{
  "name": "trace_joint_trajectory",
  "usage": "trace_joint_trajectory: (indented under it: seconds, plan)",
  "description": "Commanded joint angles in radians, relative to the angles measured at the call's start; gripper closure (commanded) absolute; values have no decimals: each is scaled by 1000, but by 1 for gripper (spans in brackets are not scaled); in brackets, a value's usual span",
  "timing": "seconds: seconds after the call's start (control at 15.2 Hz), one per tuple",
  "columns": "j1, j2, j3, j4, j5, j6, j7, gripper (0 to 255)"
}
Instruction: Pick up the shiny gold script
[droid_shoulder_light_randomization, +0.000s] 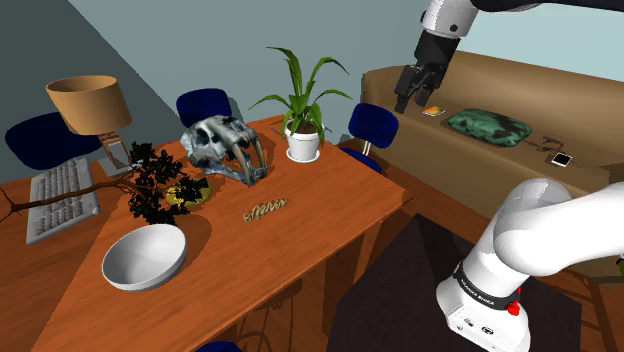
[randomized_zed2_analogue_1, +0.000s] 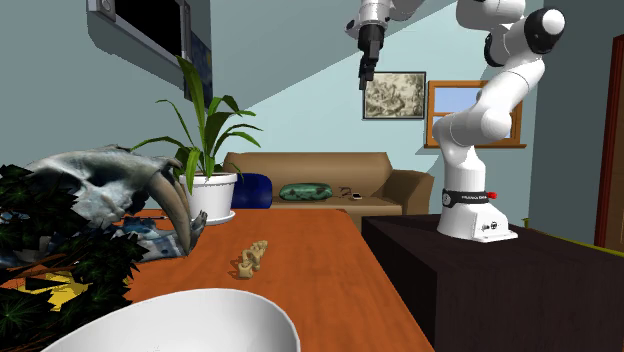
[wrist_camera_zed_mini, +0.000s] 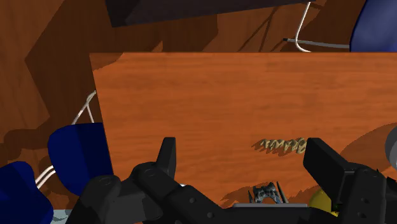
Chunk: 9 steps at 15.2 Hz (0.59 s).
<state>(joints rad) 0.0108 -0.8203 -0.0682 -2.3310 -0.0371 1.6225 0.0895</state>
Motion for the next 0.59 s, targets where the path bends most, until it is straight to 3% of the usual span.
trace_joint_trajectory:
  seconds: [0.0,0.53]
  plan:
    - [0,0,0,0,0,0,0,0]
    - [55,205,57,-42,-12,241,-21,0]
